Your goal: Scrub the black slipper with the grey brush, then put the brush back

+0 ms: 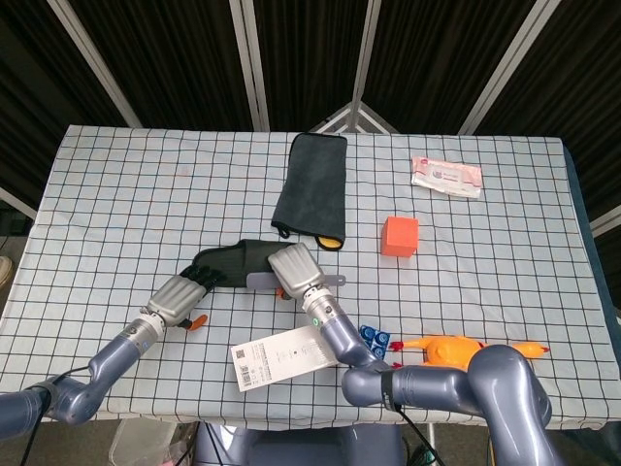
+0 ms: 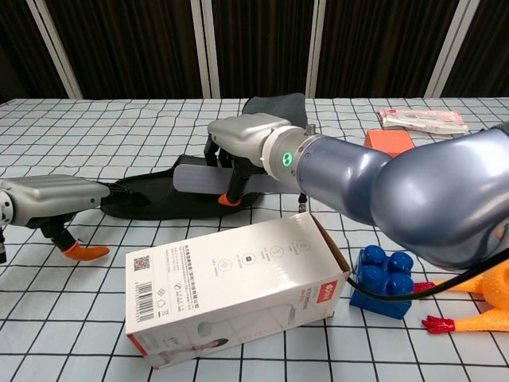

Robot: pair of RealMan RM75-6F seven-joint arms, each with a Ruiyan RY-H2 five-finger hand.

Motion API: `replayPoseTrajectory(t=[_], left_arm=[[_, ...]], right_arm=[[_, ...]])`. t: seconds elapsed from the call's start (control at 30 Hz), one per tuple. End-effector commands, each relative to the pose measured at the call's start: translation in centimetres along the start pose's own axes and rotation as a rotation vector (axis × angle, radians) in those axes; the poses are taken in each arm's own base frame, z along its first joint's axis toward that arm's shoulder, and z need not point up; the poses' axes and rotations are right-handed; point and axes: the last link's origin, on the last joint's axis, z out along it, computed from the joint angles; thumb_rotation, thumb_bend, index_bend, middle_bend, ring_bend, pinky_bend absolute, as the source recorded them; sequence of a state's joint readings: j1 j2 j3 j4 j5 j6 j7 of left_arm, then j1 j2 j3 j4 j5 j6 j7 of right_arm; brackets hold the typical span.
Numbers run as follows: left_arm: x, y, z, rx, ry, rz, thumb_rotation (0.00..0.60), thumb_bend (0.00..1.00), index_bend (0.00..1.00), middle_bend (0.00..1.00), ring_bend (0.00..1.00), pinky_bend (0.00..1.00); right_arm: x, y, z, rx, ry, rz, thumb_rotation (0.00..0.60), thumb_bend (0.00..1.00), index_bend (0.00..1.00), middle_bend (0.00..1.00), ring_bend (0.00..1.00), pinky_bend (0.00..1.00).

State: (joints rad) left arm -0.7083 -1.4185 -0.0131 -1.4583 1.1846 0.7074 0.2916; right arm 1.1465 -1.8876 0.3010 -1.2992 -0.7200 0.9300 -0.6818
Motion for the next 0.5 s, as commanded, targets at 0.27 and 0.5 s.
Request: replayPoseTrajectory(t=[0.27, 0.5], left_arm=[[-0.1, 0.1, 0.0, 0.002, -0.001, -0.002, 0.518, 0.54, 0.00, 0.07, 0.01, 0.06], [-0.3, 0.1, 0.1, 0.003, -0.005, -0.004, 0.518, 0.54, 0.00, 0.07, 0.01, 0.06]], right_arm=[[-0.8, -0.9, 0.4, -0.005, -0.011, -0.015, 0.600, 0.78, 0.94, 0.66, 0.63, 0.71], [-1.5, -0.4, 1.0, -0.034, -0.016, -0.050, 0.600, 0.78, 0.94, 0.66, 0.63, 0.71]])
